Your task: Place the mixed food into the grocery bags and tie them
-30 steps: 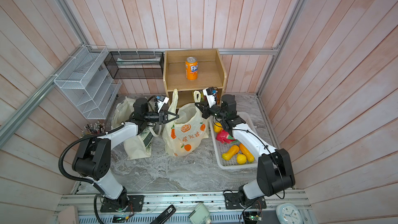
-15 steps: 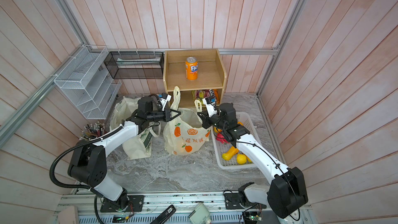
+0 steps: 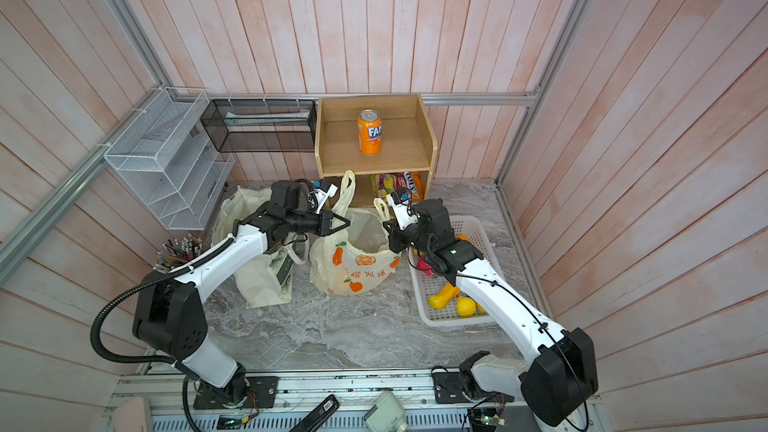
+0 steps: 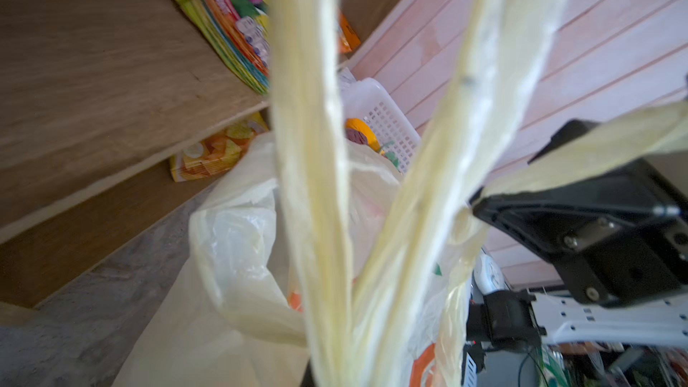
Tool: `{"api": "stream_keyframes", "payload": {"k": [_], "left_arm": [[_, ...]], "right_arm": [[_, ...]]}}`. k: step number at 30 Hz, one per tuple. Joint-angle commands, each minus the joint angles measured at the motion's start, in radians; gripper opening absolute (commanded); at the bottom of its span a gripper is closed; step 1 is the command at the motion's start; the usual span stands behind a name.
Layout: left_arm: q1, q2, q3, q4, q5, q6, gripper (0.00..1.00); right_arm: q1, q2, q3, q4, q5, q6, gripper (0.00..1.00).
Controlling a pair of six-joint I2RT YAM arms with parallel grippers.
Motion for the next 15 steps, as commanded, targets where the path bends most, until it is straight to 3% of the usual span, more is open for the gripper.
{"api": "stream_keyframes", "payload": {"k": [1, 6, 15], "left_arm": [[-0.001, -0.018, 0.003, -0.015, 0.139, 0.115, 0.0], [-0.001, -0.002, 0.001, 0.002, 0.266, 0.171, 0.0], [-0.001, 0.064, 0.069, -0.109, 0.328, 0.28, 0.0]], "right_arm": [[0.023, 0.041, 0.07, -0.081, 0.048, -0.091, 0.0], [0.031, 0.082, 0.14, -0.137, -0.029, -0.17, 0.0], [0.08, 0.162, 0.239, -0.261, -0.065, -0.288, 0.0]]}}
